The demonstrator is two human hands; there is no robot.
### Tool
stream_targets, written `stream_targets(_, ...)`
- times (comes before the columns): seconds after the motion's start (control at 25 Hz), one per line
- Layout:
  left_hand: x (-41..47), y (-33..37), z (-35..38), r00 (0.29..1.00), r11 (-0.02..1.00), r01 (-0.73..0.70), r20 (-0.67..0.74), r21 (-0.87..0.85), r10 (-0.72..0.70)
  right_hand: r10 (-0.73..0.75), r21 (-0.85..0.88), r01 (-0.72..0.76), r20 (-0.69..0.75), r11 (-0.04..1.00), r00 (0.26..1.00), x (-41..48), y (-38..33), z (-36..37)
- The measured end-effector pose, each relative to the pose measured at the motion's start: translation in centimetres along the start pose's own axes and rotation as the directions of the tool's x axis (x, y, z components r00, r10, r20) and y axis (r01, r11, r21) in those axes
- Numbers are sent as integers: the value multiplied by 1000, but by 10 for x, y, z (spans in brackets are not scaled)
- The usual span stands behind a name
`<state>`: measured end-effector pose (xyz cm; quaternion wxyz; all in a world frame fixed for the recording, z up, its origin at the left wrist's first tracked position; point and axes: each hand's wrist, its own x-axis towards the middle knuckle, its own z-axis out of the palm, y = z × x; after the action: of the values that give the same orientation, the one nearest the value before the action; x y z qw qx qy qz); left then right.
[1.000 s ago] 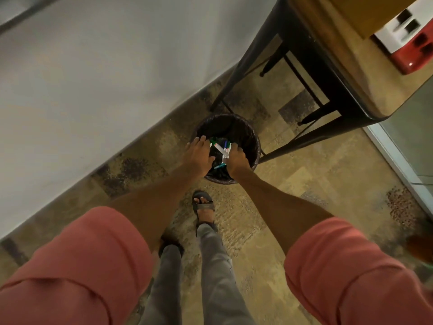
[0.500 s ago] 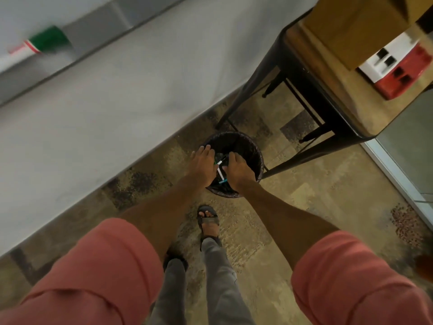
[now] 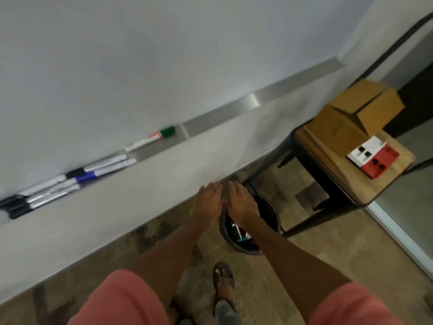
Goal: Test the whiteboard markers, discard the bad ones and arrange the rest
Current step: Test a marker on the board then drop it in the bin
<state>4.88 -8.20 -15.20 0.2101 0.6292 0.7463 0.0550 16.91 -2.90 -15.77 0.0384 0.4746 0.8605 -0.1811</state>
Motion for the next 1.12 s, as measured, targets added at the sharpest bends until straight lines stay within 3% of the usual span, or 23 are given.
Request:
stream_targets(0.28,-43,-45,-83,954,993,110,-286,44,-93,-200,-58,193,-178,979,963,20,-97,-60)
stream_targets(0.52,-60,-81,-142,855,970,232,-490,68,-170,-404,-119,386,-258,915,878,49,-167,-97)
stream_targets(0.72,-61,-100,-165,852,950,308,-461,56,-250,-567,-163,544,-201,823,799,73,-195,-110)
stream_targets(0.84,-65,-106,-168,856,933,358,-403,15,-322,-574,-161,551,-187,819,797,83,-205,-110)
stream_targets(1.12,-65,-121,-166,806,894,445,-458,53,-374,-605,-274,574,-35,772,796,104,-213,-107)
